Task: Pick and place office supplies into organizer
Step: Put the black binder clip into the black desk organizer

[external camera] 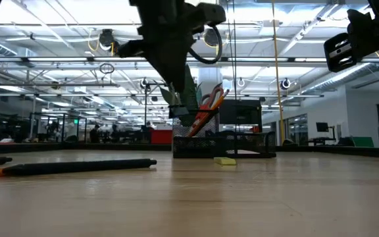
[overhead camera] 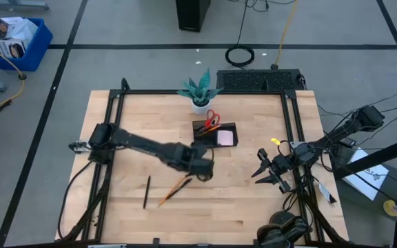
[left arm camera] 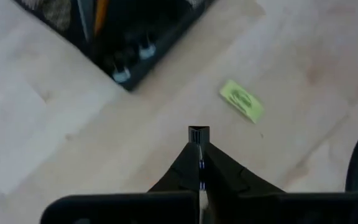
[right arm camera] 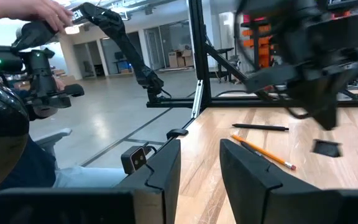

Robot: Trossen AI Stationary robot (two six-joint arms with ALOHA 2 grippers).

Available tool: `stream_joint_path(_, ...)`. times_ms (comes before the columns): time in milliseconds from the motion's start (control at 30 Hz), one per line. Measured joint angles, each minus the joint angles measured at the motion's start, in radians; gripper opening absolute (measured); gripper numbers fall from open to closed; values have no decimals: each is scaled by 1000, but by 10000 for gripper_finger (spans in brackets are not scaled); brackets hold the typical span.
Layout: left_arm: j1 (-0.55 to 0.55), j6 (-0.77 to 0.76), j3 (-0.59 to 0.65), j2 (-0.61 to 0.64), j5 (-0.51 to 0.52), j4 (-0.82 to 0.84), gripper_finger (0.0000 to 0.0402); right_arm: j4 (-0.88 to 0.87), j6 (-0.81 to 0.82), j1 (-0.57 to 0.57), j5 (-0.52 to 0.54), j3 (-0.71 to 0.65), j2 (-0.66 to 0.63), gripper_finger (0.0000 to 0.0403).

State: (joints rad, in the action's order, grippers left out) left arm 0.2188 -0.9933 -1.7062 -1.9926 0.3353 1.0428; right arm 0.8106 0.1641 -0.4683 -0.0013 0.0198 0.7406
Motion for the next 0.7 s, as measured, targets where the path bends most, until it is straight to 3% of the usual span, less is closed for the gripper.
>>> stream_joint_path(267,-190,192,-64,0,-121,-23,23,0,0,0,0,0,0,102)
stream_joint_path(467,-278,303,-65,0,-244,-125,5,0,0,0,0,0,0,102)
stream_joint_path(700,-342,365,-65,0,-256,-139,23,0,0,0,0,0,0,102)
